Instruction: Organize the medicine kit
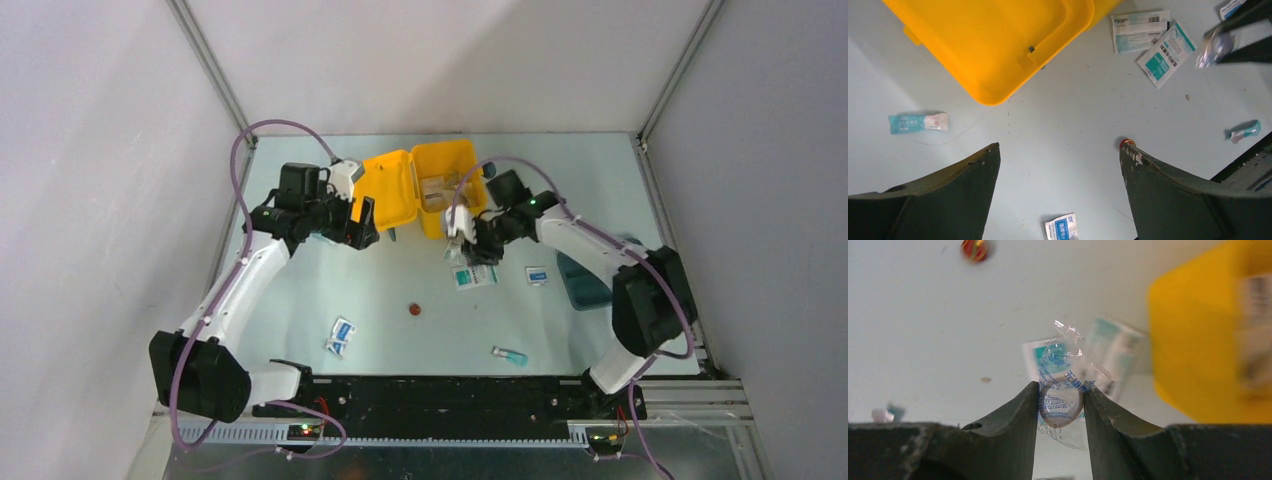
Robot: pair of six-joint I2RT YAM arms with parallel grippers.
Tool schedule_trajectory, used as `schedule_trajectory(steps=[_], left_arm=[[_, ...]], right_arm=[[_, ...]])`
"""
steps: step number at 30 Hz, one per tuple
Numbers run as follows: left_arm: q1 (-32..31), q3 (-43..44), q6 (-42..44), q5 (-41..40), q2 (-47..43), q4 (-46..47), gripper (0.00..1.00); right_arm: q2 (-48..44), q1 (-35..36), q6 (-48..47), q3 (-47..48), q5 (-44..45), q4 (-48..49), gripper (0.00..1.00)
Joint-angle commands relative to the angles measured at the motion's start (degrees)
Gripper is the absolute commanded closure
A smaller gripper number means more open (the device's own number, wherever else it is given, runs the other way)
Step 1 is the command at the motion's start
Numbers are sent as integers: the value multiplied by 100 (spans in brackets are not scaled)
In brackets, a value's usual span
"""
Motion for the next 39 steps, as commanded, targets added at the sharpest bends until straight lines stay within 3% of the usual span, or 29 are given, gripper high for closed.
schedule_trajectory(steps=[1, 6, 12, 17, 22, 26, 31, 39], left_arm=[[30, 481, 278, -69, 83, -83, 7], [31, 986, 361, -141, 268, -242, 6], [33, 1497, 365, -174, 533, -495, 7], [33, 1654, 359, -302, 553, -574, 6], [31, 1629, 395, -364, 540, -596, 6], [25, 1656, 415, -381, 577, -599, 6], [34, 1570, 454, -403, 586, -588, 6], [27, 1327, 417, -275, 550, -585, 6]], right_arm=[[-484, -478, 2074, 577, -549, 1161, 59], [-90, -771, 3864, 1019, -278, 2354, 60], [949, -952, 5061, 2054, 504, 2791, 61], [1679, -990, 5256, 2664, 953, 2868, 62], [1938, -860, 5288, 2587, 1308, 2787, 61], [1961, -730, 5652, 2406, 1904, 2726, 51], [1716, -721, 5826, 2331, 1922, 2773, 39], [909, -834, 5743, 1904, 1140, 2853, 35]])
